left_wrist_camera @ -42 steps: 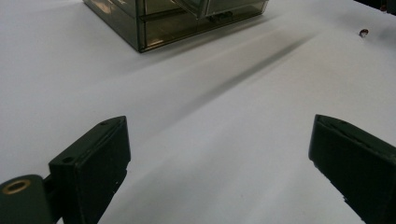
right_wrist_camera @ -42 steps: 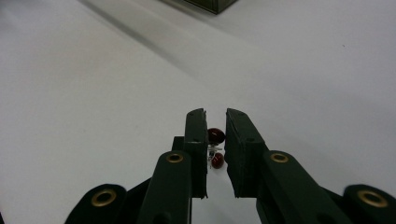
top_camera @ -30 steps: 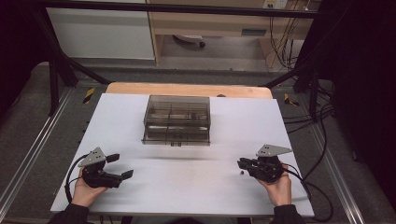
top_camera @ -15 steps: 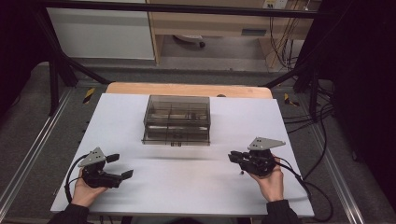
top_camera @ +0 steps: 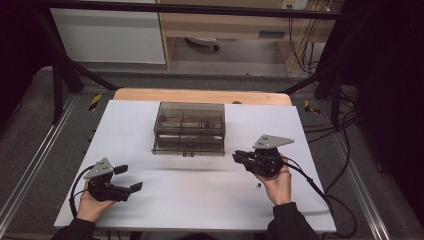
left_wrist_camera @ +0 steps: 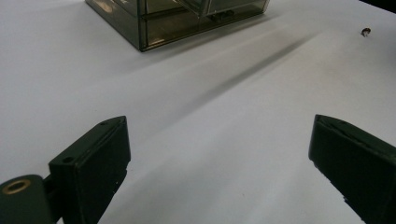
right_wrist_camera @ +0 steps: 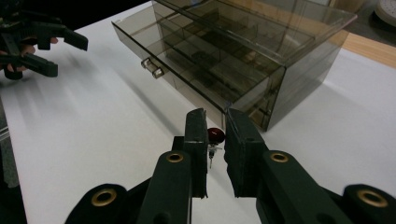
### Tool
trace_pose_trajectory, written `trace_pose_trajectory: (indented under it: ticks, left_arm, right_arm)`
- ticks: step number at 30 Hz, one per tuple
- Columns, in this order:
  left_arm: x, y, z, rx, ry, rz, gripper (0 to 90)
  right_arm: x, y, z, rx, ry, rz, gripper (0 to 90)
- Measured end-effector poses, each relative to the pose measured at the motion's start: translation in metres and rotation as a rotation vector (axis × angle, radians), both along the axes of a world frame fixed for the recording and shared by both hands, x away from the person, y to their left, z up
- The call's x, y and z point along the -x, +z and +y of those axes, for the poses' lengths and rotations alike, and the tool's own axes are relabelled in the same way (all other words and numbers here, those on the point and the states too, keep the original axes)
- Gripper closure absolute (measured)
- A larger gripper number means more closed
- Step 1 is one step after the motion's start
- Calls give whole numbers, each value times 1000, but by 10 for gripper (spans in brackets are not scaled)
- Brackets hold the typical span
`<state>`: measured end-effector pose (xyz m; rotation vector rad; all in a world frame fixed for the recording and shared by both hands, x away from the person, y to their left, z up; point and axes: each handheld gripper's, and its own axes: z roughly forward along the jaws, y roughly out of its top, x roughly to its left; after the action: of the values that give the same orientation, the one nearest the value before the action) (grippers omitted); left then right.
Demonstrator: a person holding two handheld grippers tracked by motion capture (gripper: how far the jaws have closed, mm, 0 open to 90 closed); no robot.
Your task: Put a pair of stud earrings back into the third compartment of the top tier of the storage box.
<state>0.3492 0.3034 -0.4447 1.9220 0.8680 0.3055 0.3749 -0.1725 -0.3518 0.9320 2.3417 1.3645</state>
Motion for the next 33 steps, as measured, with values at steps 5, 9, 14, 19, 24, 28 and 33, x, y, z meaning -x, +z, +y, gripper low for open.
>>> trace_pose_trajectory:
  ticks: [5, 9, 14, 19, 24, 28, 33]
  left_arm:
    - [0, 0, 0, -1, 0, -1, 56]
    - [0, 0, 0, 0, 0, -1, 55]
    - [0, 0, 0, -1, 0, -1, 56]
    - [0, 0, 0, -1, 0, 0, 55]
    - [0, 0, 0, -2, -1, 1, 56]
    - [0, 0, 0, -2, -1, 2, 56]
    - [0, 0, 0, -3, -1, 1, 56]
  right_arm:
    - [-10, 8, 16, -12, 6, -9, 793]
    - [-17, 13, 30, 3, 11, -17, 793]
    - [-28, 16, 42, 3, 8, -15, 793]
    - [-38, 12, 51, 17, 2, -4, 793]
    - [-52, 2, 60, 41, -11, 23, 793]
    - [-57, -3, 62, 55, -25, 37, 792]
    - [-64, -12, 66, 60, -35, 60, 792]
